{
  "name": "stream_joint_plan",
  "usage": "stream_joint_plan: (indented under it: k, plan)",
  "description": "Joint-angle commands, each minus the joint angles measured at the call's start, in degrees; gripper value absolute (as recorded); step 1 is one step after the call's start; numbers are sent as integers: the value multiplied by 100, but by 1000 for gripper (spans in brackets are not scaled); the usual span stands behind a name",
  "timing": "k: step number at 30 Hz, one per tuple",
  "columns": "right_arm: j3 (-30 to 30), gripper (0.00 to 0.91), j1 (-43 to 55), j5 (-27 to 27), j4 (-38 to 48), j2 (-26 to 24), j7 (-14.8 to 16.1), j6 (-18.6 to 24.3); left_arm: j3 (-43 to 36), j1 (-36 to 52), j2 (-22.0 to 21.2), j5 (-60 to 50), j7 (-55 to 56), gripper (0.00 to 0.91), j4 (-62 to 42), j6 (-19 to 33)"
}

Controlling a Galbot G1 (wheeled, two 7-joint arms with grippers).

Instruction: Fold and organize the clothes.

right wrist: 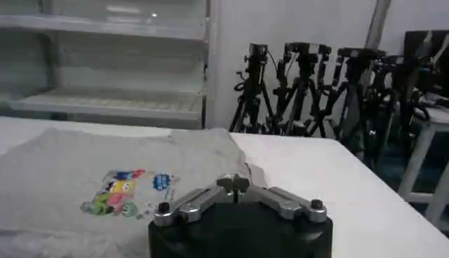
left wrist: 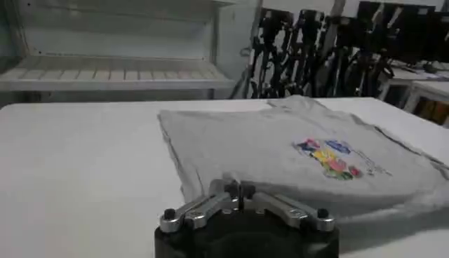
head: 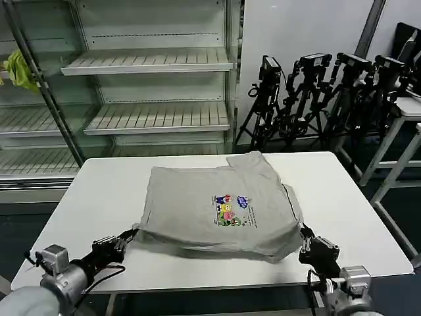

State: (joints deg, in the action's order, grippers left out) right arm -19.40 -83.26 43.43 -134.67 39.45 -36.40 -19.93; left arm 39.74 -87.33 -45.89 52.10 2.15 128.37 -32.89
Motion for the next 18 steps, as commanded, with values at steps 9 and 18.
stream_joint_plan:
  k: [9,18]
  plan:
    - [598,0,1523,179,1166,-253,270,61,-591,1004,301,41,-125,50,-838,82]
    - [716,0,1944,188,1440,-318,616,129,-819,1371,486,79,-146,50,-1092,110]
